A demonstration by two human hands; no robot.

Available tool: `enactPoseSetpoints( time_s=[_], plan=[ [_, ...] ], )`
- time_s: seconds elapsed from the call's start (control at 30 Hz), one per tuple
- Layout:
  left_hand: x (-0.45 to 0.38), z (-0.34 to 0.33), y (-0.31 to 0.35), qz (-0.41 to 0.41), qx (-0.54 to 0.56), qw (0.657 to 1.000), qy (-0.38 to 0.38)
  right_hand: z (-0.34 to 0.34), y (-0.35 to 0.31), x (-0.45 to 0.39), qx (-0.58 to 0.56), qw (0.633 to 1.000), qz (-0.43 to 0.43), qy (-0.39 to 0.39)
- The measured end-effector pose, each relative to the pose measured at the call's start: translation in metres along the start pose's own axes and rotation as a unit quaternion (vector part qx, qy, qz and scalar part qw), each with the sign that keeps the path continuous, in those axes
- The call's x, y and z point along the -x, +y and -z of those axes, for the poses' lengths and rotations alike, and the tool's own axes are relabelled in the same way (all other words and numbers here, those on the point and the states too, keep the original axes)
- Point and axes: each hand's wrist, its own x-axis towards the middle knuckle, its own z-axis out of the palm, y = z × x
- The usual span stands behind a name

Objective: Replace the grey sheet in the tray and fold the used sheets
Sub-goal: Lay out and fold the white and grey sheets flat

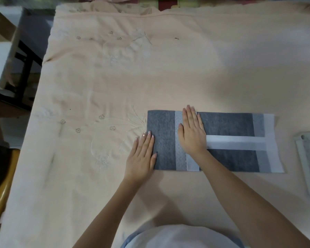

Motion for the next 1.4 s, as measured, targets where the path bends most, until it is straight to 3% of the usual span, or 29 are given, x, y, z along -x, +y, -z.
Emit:
enactPoseSetpoints(
  time_s=[0.1, 0.2, 0.3, 0.37, 0.6, 0.9, 1.07, 1.17, 1.23, 1.33, 1.4],
  plan=[
    [0.009, -0.002, 0.002, 0.004, -0.012, 1.0, -0.018, 0.005, 0.0, -0.001, -0.003, 1.0, -0.003, -0.015],
    [0.009, 0.0, 0.003, 0.012, -0.011, 1.0, -0.023, 0.016, -0.014, 0.011, -0.018, 1.0, 0.002, 0.025],
    [0.008, 0.004, 0.005, 0.01, -0.004, 1.0, -0.025, 0.013, -0.052, 0.045, -0.021, 0.993, 0.103, 0.058],
    [0.008, 0.006, 0.006, 0.002, 0.006, 1.0, -0.017, 0.001, -0.075, 0.066, -0.04, 0.989, 0.139, 0.038],
    [0.009, 0.008, 0.007, 0.004, 0.006, 1.0, -0.01, -0.018, -0.075, 0.079, -0.032, 0.993, 0.109, -0.017],
    [0.009, 0.001, 0.003, 0.008, -0.019, 0.999, -0.03, -0.011, -0.007, 0.096, -0.02, 0.999, 0.031, -0.001],
    [0.007, 0.01, 0.009, 0.018, 0.005, 1.0, -0.002, -0.004, 0.012, 0.101, -0.032, 0.999, 0.038, -0.001],
    [0.002, 0.019, 0.013, 0.066, 0.081, 0.993, 0.052, -0.003, 0.011, 0.101, -0.033, 0.999, 0.034, -0.006],
    [-0.005, 0.025, 0.019, 0.158, 0.167, 0.971, 0.059, -0.002, 0.01, 0.101, -0.034, 0.999, 0.034, -0.008],
    [-0.023, 0.03, 0.022, 0.333, 0.278, 0.901, -0.003, 0.001, 0.009, 0.102, -0.036, 0.999, 0.03, -0.009],
    [-0.034, 0.031, 0.02, 0.375, 0.325, 0.866, -0.062, 0.003, 0.008, 0.102, -0.034, 0.999, 0.029, -0.008]
  ],
)
